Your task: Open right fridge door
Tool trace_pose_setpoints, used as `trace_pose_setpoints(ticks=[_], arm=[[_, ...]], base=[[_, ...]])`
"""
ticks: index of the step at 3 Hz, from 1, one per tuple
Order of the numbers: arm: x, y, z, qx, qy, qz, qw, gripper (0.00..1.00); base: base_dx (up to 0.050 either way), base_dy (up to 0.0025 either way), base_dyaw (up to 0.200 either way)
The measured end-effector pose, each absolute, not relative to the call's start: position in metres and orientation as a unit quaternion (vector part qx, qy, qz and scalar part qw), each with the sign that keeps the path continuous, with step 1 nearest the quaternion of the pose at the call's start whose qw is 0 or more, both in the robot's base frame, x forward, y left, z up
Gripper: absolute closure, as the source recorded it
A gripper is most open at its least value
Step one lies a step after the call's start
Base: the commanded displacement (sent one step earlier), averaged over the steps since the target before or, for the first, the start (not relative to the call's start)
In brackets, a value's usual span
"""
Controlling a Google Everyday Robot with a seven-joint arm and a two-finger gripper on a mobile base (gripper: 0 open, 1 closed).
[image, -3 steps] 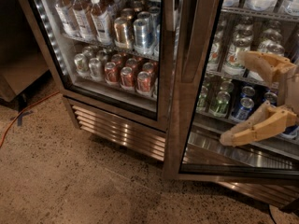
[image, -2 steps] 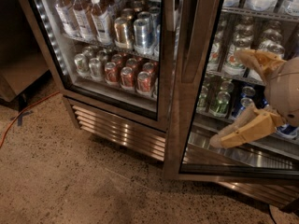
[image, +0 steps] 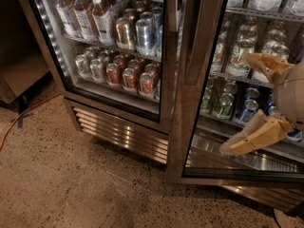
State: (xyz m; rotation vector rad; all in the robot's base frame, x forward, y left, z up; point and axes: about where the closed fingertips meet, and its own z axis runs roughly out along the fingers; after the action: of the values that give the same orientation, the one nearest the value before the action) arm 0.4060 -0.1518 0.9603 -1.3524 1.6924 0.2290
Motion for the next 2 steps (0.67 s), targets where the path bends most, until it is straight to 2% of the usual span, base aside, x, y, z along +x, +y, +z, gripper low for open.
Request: trace_pose_setpoints(ticks=[2], arm=[[0.376, -0.153, 0.932, -0.545, 0.684, 0.094, 0.475, 0.00]], base=[[0.000, 0.00000, 0.000]])
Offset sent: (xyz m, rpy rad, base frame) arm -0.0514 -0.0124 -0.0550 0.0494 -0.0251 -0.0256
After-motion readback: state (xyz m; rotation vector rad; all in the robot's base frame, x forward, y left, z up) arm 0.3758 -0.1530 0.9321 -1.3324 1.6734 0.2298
